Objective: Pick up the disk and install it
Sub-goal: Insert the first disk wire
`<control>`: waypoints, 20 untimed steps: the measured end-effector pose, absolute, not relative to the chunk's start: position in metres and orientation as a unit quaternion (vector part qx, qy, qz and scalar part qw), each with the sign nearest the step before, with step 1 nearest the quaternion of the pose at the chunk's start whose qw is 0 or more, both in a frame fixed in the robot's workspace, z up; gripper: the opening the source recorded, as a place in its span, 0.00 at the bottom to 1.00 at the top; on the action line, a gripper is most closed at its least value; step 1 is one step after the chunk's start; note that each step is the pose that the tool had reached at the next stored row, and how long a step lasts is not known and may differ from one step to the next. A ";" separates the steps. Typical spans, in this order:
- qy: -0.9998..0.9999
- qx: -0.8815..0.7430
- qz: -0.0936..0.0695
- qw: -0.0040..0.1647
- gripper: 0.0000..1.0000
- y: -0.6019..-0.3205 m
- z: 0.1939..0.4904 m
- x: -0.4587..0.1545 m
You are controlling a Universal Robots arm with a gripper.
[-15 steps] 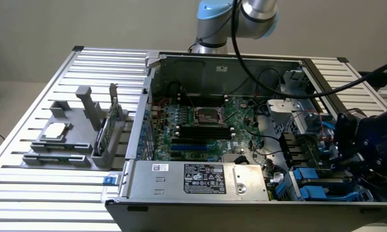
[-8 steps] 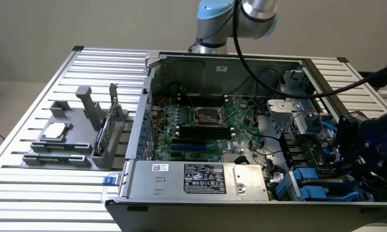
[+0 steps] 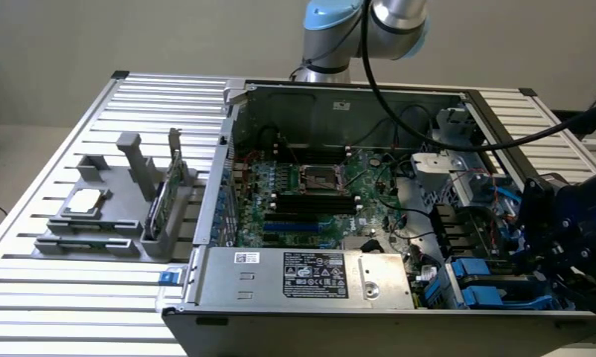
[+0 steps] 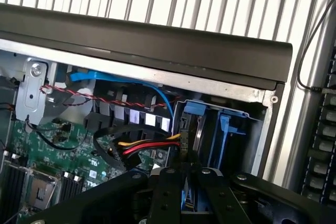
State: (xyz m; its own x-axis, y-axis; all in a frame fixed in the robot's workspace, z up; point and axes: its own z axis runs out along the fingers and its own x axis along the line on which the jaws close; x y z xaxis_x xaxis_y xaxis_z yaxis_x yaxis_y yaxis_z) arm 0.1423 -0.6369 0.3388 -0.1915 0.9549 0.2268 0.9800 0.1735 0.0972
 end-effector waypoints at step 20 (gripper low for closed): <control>-0.757 -0.647 -0.085 0.034 0.17 -0.622 0.339 0.143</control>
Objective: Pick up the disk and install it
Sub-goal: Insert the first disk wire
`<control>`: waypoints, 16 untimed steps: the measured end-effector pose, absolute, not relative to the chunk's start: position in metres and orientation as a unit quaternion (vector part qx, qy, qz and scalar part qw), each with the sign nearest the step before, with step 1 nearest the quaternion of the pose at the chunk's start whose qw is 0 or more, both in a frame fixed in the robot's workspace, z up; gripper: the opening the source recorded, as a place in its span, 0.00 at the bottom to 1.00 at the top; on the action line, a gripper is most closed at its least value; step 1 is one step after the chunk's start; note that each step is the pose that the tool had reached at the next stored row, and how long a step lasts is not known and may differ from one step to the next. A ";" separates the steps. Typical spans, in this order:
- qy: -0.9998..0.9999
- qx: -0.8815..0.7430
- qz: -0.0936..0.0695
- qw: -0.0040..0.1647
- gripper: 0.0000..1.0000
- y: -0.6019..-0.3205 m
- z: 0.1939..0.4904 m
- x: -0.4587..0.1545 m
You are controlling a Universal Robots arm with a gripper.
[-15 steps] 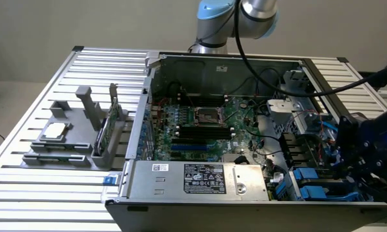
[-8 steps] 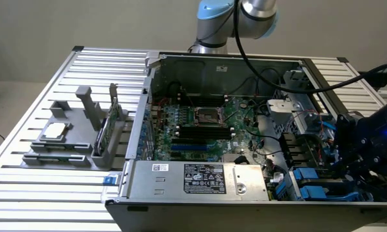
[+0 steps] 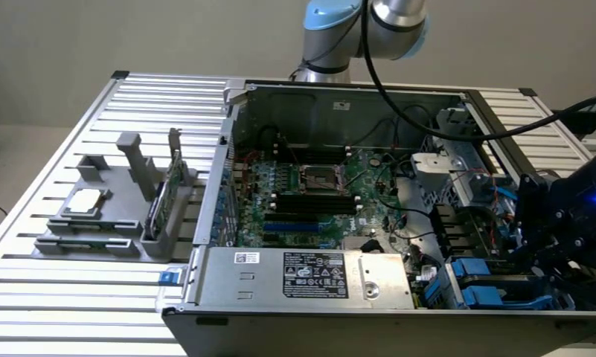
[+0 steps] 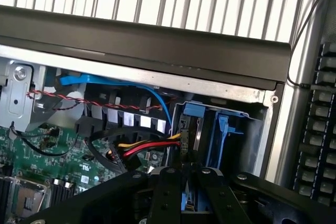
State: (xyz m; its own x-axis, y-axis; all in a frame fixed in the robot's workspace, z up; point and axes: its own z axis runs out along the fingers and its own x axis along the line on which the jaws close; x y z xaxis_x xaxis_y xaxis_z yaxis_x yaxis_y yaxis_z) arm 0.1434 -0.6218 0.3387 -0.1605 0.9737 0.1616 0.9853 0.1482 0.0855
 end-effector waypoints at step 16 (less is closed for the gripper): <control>-0.745 -0.662 -0.077 0.024 0.17 -0.614 0.339 0.144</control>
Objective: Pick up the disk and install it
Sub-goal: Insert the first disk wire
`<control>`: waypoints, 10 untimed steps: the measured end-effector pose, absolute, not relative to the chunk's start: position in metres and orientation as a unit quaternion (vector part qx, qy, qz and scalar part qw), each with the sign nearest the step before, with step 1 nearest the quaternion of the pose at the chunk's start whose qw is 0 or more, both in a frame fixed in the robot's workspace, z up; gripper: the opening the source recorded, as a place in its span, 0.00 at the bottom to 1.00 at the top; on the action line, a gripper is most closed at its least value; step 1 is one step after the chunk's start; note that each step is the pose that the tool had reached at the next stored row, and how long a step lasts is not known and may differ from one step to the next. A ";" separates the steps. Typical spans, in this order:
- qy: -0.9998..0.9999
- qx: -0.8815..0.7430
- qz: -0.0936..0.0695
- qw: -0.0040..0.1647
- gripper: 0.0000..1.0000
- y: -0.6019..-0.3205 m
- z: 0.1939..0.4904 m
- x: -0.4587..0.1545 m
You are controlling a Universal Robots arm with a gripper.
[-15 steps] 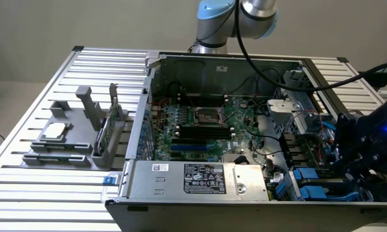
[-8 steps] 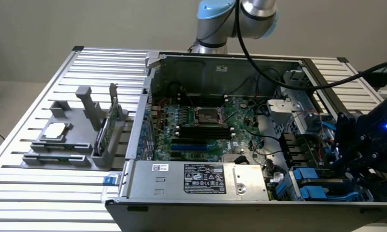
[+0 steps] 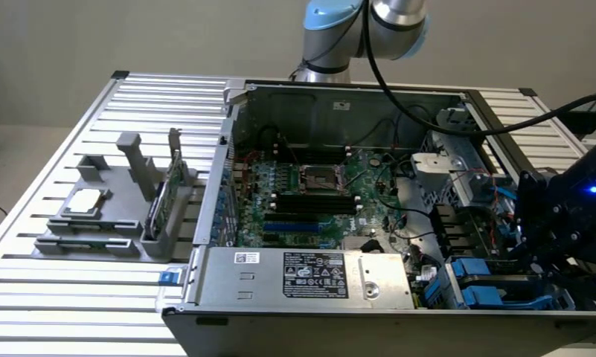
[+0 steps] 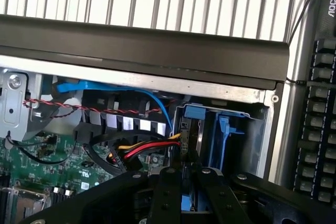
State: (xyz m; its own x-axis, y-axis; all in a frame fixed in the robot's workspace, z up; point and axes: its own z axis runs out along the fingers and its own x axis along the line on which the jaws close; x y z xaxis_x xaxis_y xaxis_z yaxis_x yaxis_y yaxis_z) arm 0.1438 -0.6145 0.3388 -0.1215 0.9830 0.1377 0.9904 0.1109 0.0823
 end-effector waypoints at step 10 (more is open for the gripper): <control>-0.742 -0.666 -0.075 0.022 0.17 -0.613 0.339 0.144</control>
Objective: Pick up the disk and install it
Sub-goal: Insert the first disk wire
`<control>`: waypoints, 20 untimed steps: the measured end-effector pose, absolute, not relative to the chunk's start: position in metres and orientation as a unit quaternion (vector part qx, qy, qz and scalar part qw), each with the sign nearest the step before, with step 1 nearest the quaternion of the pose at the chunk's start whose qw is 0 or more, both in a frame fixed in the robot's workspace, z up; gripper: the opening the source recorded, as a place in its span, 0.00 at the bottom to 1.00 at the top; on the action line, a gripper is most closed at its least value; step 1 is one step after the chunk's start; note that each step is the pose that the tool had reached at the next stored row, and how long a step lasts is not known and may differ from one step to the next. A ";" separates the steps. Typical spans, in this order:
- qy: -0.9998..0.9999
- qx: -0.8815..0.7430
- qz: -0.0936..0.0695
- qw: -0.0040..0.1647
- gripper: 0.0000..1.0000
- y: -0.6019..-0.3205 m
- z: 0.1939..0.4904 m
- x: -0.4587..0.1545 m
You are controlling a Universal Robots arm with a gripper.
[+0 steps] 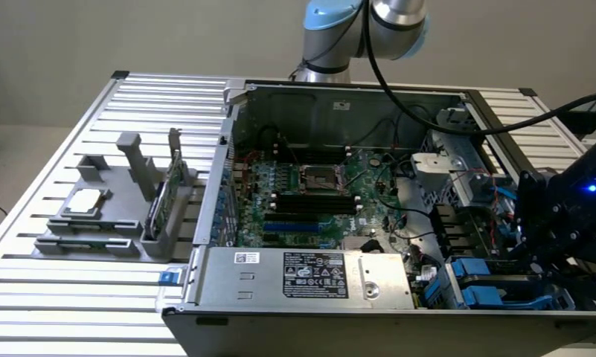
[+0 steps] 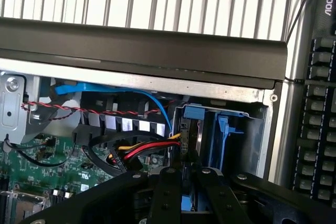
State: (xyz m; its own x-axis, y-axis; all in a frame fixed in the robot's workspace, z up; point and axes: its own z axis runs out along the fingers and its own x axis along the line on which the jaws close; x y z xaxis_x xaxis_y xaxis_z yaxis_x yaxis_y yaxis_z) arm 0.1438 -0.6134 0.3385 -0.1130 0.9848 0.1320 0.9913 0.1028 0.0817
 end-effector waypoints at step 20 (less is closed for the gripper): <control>-0.743 -0.666 -0.067 0.015 0.17 -0.609 0.337 0.143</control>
